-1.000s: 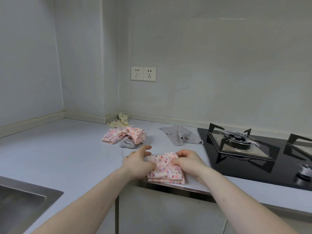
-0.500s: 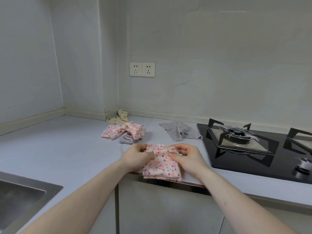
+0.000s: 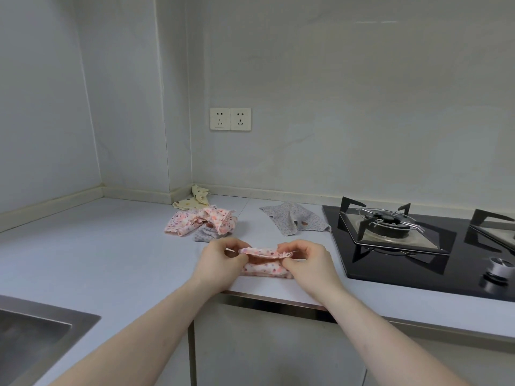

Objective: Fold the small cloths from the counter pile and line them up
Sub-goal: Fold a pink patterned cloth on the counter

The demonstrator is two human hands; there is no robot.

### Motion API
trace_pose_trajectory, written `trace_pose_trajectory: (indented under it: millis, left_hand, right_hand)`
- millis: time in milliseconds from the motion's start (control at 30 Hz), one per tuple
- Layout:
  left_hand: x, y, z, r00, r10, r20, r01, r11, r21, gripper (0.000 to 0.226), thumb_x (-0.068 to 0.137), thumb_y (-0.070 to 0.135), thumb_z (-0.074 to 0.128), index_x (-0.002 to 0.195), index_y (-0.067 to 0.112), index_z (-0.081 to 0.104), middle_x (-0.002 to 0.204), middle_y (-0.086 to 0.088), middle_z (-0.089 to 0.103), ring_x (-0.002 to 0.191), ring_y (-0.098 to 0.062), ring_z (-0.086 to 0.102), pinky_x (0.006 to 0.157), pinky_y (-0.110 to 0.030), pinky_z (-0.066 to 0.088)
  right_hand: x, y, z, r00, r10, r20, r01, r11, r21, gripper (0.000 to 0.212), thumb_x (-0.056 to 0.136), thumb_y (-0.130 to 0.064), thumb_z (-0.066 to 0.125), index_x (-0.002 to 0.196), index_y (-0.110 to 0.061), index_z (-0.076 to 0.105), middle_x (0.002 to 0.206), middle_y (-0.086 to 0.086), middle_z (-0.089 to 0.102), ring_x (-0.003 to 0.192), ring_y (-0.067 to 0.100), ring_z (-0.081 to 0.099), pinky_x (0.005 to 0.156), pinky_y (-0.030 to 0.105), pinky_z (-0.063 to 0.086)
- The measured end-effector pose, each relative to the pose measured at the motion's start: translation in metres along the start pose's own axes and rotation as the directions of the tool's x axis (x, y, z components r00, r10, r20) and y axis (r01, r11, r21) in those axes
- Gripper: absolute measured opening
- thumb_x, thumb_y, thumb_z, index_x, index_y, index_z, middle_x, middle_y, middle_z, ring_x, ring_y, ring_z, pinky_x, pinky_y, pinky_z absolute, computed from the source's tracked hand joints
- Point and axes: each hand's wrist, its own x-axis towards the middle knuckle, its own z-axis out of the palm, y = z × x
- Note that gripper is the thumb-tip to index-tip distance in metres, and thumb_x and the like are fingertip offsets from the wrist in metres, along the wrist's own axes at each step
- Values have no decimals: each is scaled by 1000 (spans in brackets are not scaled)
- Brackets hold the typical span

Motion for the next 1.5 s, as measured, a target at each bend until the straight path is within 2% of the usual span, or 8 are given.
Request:
trace_pose_trajectory:
  millis: [367,567,833,1033,1167,1267,1367,1500]
  left_hand:
    - [1,-3,8,998,59,-35,-52,981,185,28,91,27,63,70,13,75,99,4,64,92,-8,59,81,-31,45]
    - [-6,-2,8,991,115,-71,-91,957,275,26,81,48,79,68,27,72,115,18,57,107,-2,55,90,-27,44]
    - [-5,-7,10,996,90,-13,-79,926,368,45,86,50,67,128,37,54,125,26,57,120,-2,47,104,-29,41]
    - [-3,-17,7,999,-6,34,-5,948,319,19,78,46,65,96,43,59,112,33,62,116,7,49,98,-22,38]
    - [5,5,1,960,-251,128,228,959,168,15,78,45,65,83,30,64,98,19,69,108,4,53,90,-28,47]
    - [5,54,-15,853,-445,273,429,896,118,9,86,30,67,84,24,60,74,11,61,69,-10,54,65,-34,47]
    - [-8,119,-33,844,-456,282,429,890,157,15,88,14,62,89,27,54,62,16,52,55,-7,43,57,-30,38]
    - [-19,218,-58,861,-408,303,431,902,-10,20,87,13,64,100,27,56,73,13,61,58,-10,45,56,-29,37]
  right_hand:
    - [-1,-1,3,996,-63,70,80,954,-287,21,84,-24,67,68,-16,77,101,-13,73,93,-1,64,77,7,42]
    - [-3,0,1,995,-33,92,59,954,-295,30,85,-32,72,57,-20,72,110,-17,67,93,-1,61,78,15,40]
    - [-7,8,-1,986,-76,148,120,942,-314,34,81,-38,74,54,-23,62,107,-30,63,94,-3,58,76,14,40]
    - [-9,15,13,985,-66,158,120,925,-359,33,80,-40,69,54,-27,53,103,-31,62,100,-2,48,84,7,37]
    - [-5,11,2,964,57,258,25,953,-303,24,83,-41,66,68,-24,72,114,-33,60,110,-2,48,88,4,38]
    - [-4,-18,-25,877,242,414,-150,958,-244,25,86,-35,76,68,-18,73,114,-39,58,118,-12,48,96,16,44]
    - [-1,-78,-71,760,439,479,-419,895,-156,27,85,-36,79,72,-16,67,111,-41,61,111,-15,56,94,11,43]
    - [2,-154,-152,771,478,421,-517,856,-24,34,81,-41,83,105,-28,61,129,-24,62,122,-9,55,100,20,45]
